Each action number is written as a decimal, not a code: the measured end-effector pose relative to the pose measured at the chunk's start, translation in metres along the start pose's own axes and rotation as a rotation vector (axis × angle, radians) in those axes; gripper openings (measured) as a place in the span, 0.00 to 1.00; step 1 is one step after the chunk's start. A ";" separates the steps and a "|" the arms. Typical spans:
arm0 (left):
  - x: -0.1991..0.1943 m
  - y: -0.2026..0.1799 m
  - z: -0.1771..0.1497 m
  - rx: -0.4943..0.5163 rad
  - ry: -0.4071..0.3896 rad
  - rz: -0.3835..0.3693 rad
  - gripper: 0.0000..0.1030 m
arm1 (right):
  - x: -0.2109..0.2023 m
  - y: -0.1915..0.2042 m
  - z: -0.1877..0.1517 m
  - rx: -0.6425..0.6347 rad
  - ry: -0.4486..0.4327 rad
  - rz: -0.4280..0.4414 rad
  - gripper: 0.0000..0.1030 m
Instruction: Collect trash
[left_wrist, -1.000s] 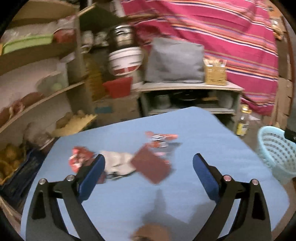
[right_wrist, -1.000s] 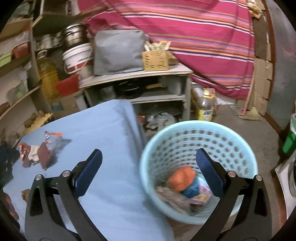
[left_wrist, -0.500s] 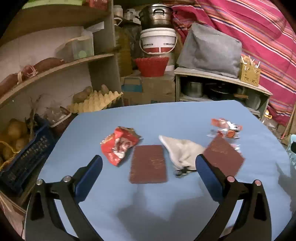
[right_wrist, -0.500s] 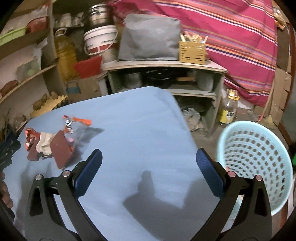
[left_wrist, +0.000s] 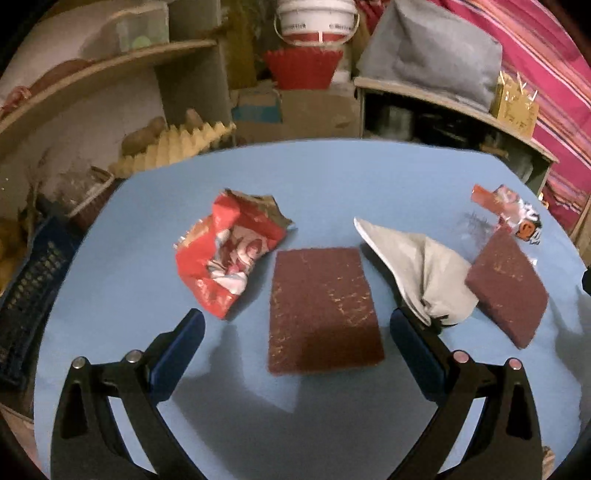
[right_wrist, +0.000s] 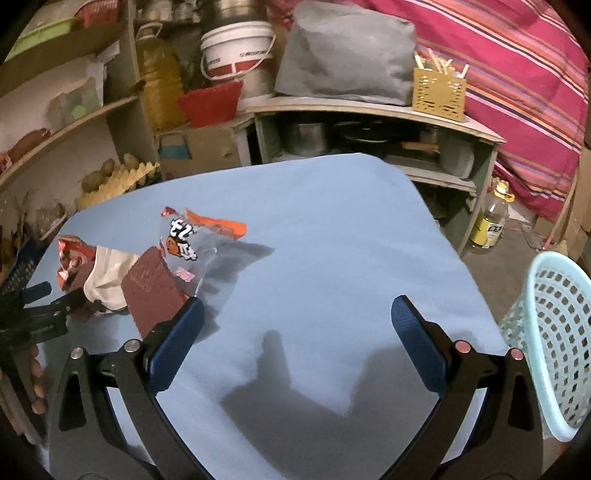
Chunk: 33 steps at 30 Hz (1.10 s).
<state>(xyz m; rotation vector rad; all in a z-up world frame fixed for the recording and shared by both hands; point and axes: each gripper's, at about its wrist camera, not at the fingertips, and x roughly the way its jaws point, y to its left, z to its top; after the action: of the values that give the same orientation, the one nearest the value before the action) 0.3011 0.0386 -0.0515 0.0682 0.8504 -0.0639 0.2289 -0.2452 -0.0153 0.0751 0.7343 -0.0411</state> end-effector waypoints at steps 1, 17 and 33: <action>0.003 -0.001 0.000 0.003 0.011 -0.001 0.95 | 0.003 0.003 0.000 -0.014 0.005 -0.004 0.96; 0.003 0.002 -0.001 0.016 0.030 -0.043 0.61 | 0.018 0.046 -0.015 -0.133 0.065 0.037 0.96; -0.078 0.040 -0.007 -0.032 -0.196 0.041 0.61 | 0.038 0.102 -0.017 -0.277 0.104 0.036 0.96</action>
<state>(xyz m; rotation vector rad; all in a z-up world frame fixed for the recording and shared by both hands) 0.2481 0.0815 0.0038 0.0487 0.6542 -0.0176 0.2523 -0.1422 -0.0475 -0.1746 0.8363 0.0998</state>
